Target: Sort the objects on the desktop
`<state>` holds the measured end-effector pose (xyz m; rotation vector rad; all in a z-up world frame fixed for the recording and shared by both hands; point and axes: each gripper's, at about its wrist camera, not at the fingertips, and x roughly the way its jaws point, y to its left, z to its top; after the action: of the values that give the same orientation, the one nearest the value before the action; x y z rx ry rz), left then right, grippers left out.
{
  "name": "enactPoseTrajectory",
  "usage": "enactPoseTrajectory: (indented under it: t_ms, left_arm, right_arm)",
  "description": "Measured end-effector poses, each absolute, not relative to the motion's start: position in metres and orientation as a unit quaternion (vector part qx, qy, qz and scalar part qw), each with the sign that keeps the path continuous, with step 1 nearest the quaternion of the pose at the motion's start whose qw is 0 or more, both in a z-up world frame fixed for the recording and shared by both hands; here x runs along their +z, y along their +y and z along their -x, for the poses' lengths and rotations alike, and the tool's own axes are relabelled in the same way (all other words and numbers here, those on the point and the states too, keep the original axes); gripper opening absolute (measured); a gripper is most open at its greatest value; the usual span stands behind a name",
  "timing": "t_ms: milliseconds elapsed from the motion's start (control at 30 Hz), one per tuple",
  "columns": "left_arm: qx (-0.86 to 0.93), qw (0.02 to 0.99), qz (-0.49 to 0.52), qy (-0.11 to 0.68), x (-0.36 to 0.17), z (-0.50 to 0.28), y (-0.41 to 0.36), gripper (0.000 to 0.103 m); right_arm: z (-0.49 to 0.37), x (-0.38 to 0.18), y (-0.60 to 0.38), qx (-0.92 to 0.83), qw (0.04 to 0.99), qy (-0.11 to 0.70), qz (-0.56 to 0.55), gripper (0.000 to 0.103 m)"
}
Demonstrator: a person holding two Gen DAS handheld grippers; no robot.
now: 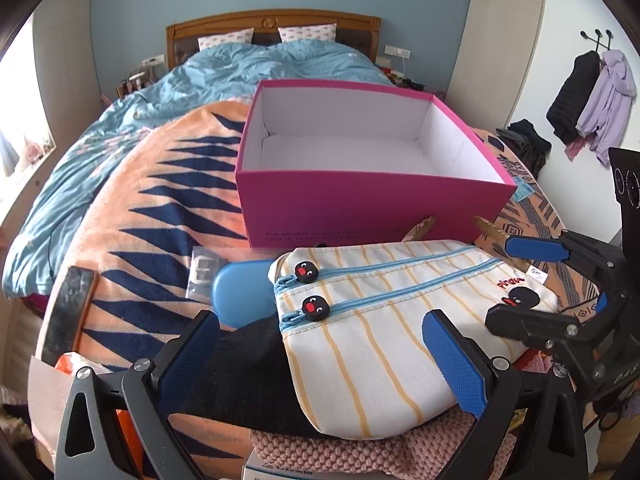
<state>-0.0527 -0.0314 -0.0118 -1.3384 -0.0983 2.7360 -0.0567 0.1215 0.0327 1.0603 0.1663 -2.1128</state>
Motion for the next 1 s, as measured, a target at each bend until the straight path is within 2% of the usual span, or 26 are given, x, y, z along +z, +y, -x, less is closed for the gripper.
enactPoseTrajectory:
  t_ms: [600, 1000]
  left_arm:
    - [0.867, 0.091, 0.486, -0.061, -0.03, 0.07, -0.039, 0.103]
    - [0.852, 0.108, 0.506, -0.075, -0.038, 0.073, -0.046, 0.103]
  right_arm:
    - [0.096, 0.01, 0.123, -0.758, 0.396, 0.03, -0.516, 0.096]
    - [0.114, 0.001, 0.108, -0.734, 0.393, 0.046, -0.552, 0.096]
